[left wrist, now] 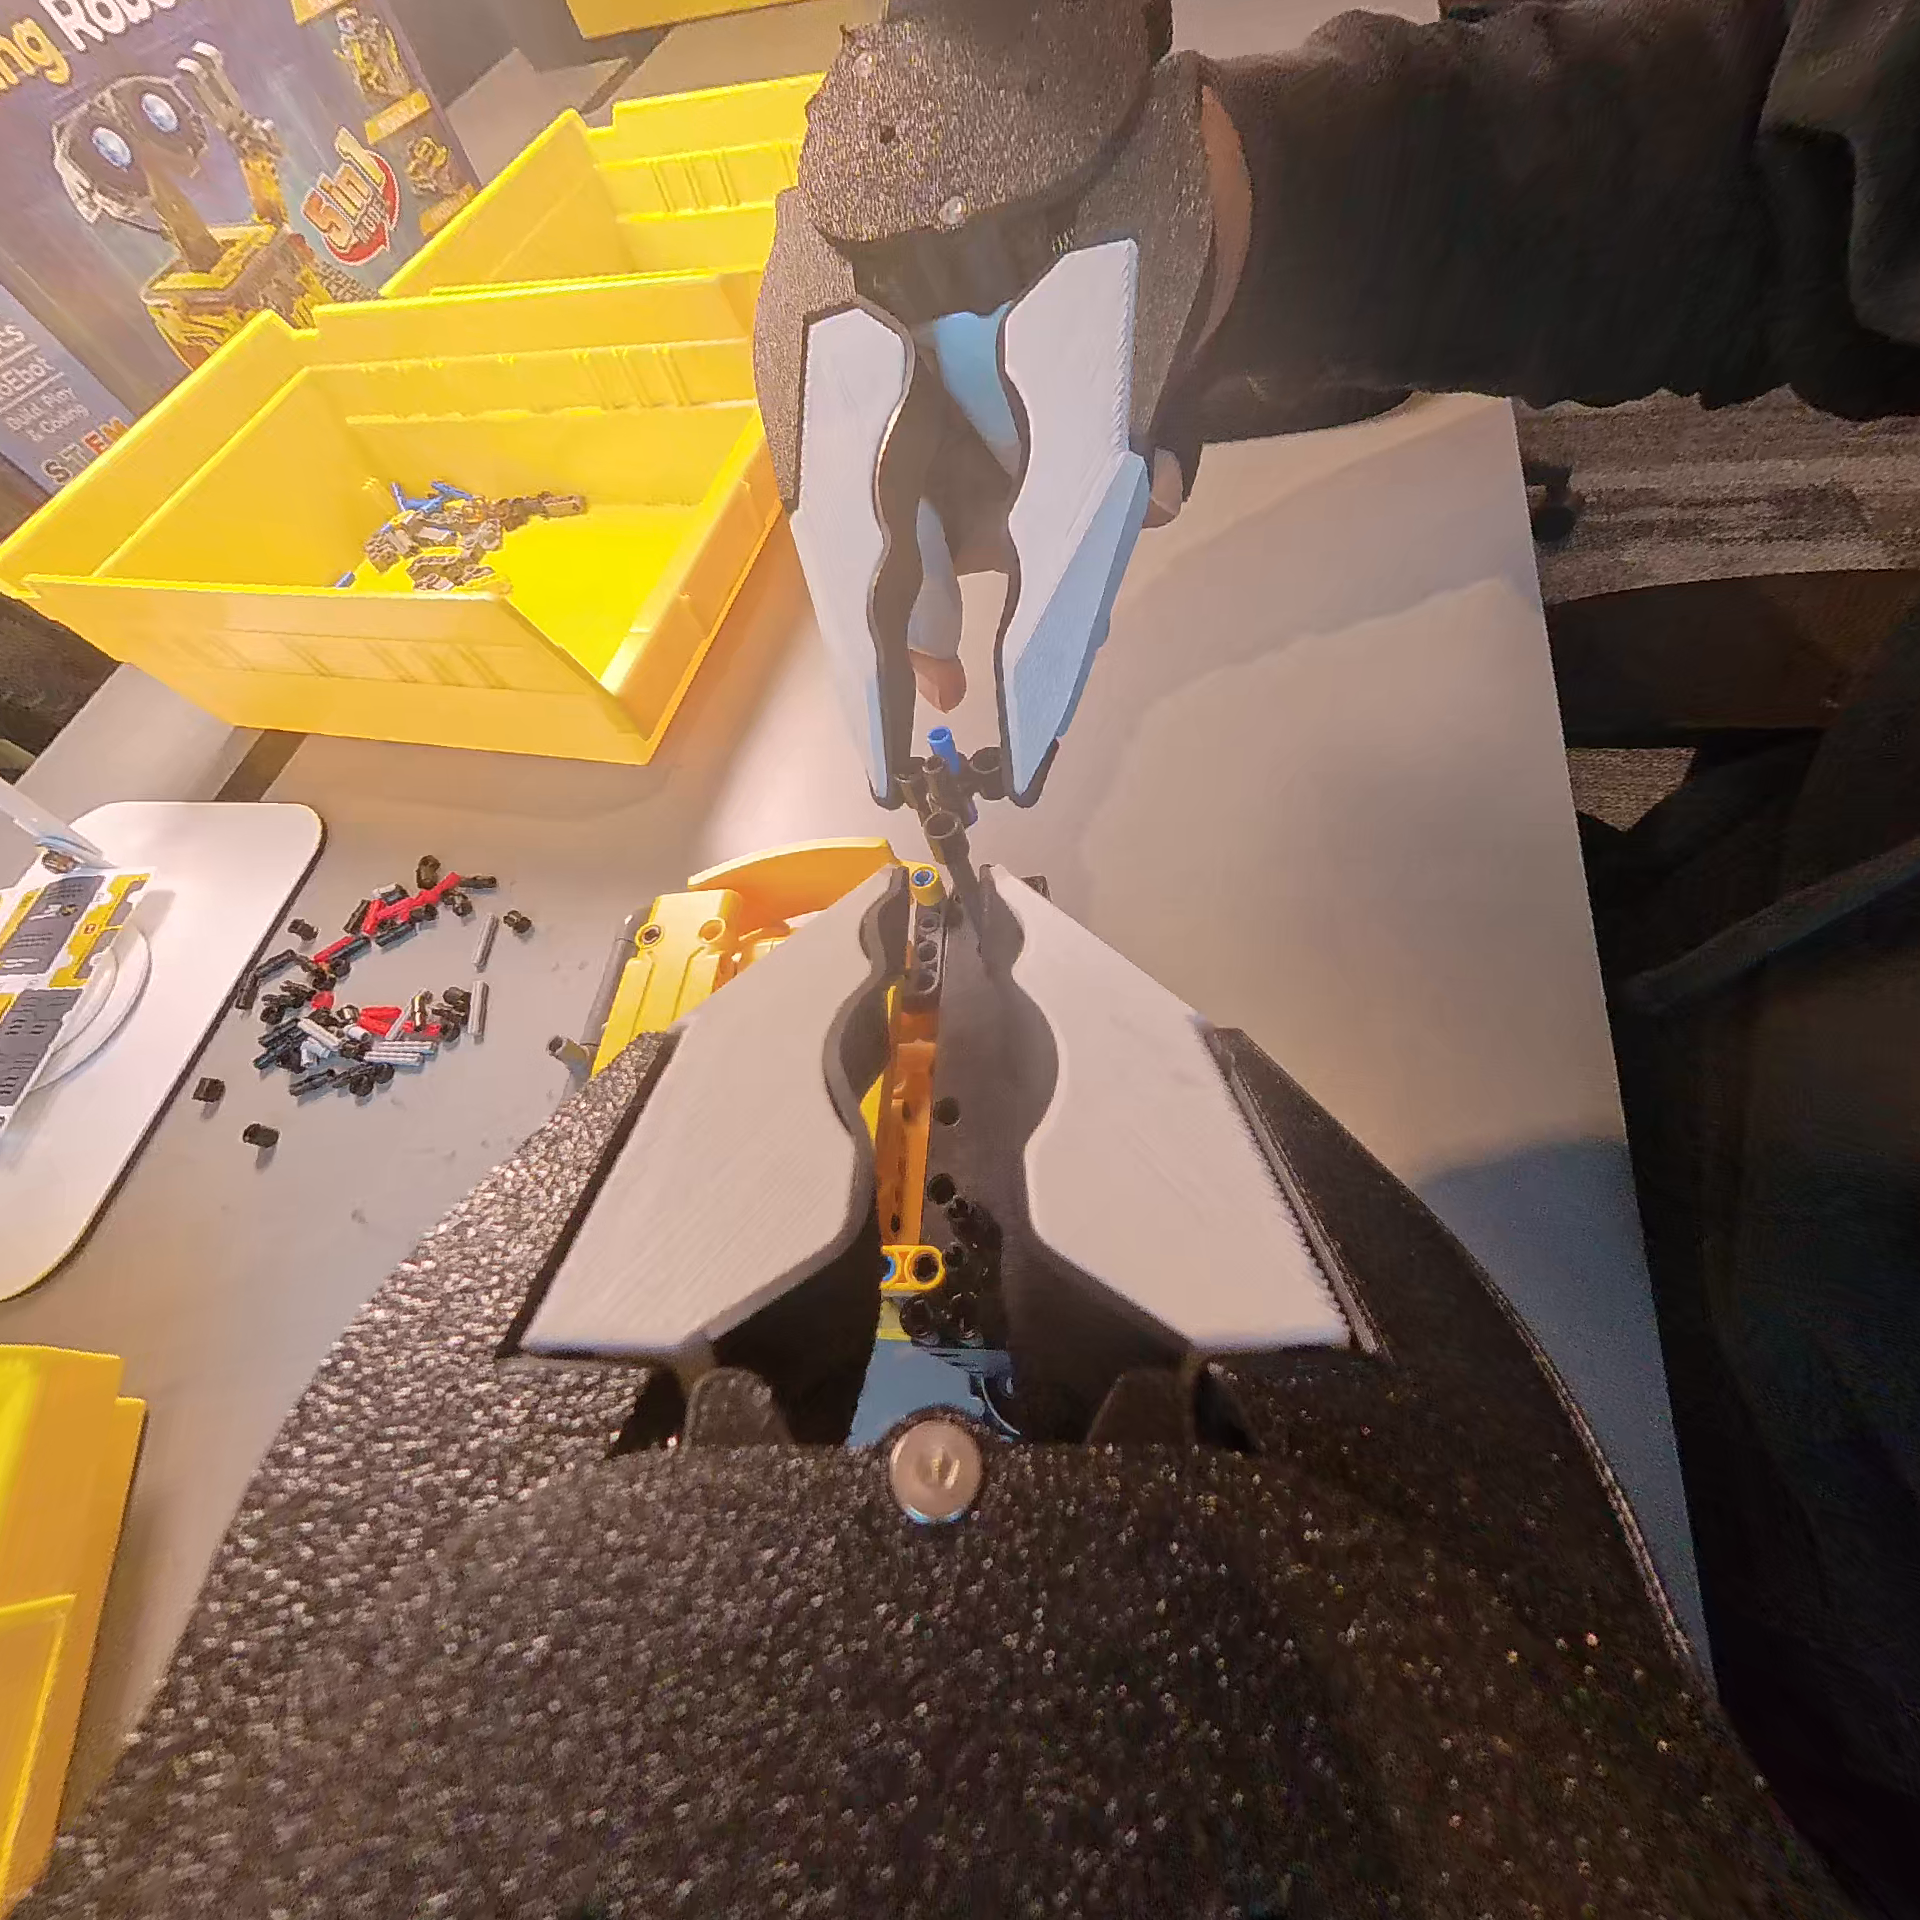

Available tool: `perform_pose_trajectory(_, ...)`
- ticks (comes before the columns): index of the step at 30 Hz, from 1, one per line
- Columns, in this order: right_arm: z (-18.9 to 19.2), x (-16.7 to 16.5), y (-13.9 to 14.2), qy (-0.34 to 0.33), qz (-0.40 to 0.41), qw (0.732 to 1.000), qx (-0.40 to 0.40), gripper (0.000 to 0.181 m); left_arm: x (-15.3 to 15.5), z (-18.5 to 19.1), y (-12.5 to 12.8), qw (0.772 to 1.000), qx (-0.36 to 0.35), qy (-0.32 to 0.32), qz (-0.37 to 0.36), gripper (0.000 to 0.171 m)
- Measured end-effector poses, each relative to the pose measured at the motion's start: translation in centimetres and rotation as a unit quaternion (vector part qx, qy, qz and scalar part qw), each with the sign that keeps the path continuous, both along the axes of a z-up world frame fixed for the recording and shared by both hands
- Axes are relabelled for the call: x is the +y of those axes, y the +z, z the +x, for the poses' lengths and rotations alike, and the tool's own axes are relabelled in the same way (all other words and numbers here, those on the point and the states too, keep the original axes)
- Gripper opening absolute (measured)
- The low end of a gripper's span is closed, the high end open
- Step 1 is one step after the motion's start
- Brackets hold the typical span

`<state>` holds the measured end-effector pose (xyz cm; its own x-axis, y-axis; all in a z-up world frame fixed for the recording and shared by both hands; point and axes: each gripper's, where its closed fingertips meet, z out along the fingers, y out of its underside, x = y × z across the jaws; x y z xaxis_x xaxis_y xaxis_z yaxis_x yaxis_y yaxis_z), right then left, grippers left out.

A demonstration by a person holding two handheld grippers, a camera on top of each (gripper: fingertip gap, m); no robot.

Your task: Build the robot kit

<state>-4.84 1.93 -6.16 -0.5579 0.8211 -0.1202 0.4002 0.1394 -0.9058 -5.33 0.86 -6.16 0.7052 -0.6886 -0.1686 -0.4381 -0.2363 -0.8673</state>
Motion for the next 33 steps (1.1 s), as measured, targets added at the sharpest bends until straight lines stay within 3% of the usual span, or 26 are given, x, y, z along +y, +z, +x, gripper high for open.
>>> perform_pose_trajectory(10, 0.1, -0.2, -0.9, 0.007, 0.020, 0.999, -0.034, 0.024, 0.2, 0.7, 0.0, 1.000, -0.005, -0.012, -0.012, 0.005)
perform_pose_trajectory(19, 0.0, -0.3, -2.5, 0.011, 0.055, 0.997, -0.049, 0.024, 0.3, 0.6, -1.3, 0.999, 0.034, -0.012, -0.035, 0.004)
perform_pose_trajectory(33, 0.1, -0.2, -3.0, 0.005, 0.059, 0.998, -0.012, 0.024, 0.4, 0.8, -2.3, 0.997, 0.071, -0.014, -0.042, 0.005)
